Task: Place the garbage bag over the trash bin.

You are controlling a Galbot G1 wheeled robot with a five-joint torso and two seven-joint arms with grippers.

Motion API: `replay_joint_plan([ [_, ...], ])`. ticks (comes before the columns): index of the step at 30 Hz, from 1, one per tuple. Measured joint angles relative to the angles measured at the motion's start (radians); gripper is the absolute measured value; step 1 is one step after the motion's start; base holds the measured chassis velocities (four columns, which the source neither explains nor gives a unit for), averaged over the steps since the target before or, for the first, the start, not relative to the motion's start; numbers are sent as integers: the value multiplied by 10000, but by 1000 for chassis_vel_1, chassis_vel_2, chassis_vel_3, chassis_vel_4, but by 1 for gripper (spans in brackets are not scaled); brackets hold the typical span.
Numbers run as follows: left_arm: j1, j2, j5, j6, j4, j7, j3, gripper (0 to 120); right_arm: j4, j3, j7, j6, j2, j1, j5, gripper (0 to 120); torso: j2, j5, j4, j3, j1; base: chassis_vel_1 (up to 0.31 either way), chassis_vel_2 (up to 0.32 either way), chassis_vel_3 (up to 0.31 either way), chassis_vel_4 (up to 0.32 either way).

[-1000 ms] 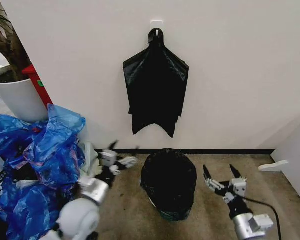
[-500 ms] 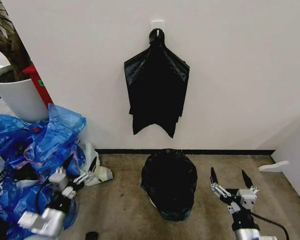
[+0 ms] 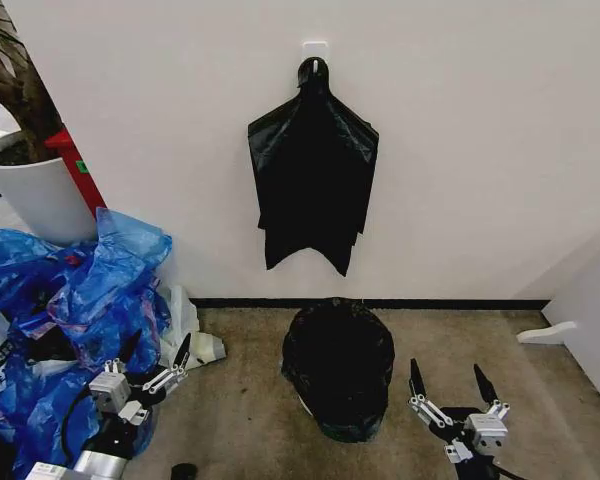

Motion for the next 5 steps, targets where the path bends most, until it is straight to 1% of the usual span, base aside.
replay_joint_plan([
  [5,-19,-1,7,23,11,-9,16,100,-9,-1,17,0,-6,11,-19,100,0,0,0,0,1,0,0,0,0],
])
